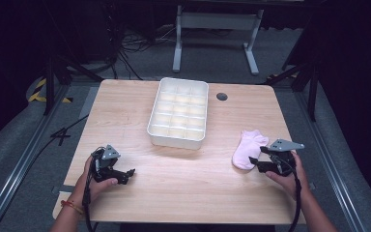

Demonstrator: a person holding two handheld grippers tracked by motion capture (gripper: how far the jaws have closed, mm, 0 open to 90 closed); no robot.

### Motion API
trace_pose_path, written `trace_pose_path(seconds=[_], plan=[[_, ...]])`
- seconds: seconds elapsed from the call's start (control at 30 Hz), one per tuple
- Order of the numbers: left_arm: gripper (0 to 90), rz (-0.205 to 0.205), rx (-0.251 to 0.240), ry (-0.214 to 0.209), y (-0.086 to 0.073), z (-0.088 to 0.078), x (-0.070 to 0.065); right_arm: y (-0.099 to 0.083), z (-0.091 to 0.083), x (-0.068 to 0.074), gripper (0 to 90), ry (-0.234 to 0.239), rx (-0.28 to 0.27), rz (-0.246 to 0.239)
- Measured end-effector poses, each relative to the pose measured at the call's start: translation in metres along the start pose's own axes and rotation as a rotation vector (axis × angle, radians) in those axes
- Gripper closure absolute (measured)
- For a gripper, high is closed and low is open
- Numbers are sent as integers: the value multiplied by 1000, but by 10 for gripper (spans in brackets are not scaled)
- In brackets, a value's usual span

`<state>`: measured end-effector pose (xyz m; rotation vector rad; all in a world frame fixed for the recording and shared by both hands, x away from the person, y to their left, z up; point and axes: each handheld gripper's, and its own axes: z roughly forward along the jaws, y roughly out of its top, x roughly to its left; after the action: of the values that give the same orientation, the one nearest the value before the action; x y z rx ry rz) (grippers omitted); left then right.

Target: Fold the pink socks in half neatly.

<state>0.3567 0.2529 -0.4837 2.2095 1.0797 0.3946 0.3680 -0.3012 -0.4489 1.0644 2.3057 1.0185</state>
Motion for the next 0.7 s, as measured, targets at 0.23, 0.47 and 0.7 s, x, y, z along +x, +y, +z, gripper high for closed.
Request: trace_pose_path(seconds=[0.23, 0.47, 0.7], plan=[[4, 4, 0, 1, 0, 0, 0, -1, 0, 19, 456, 118, 12, -64], [4, 3, -1, 1, 0, 0, 0, -2, 8, 27, 515, 113, 67, -125], [4, 3, -1, 1, 0, 0, 0, -4, 16, 31, 579, 117, 104, -164]])
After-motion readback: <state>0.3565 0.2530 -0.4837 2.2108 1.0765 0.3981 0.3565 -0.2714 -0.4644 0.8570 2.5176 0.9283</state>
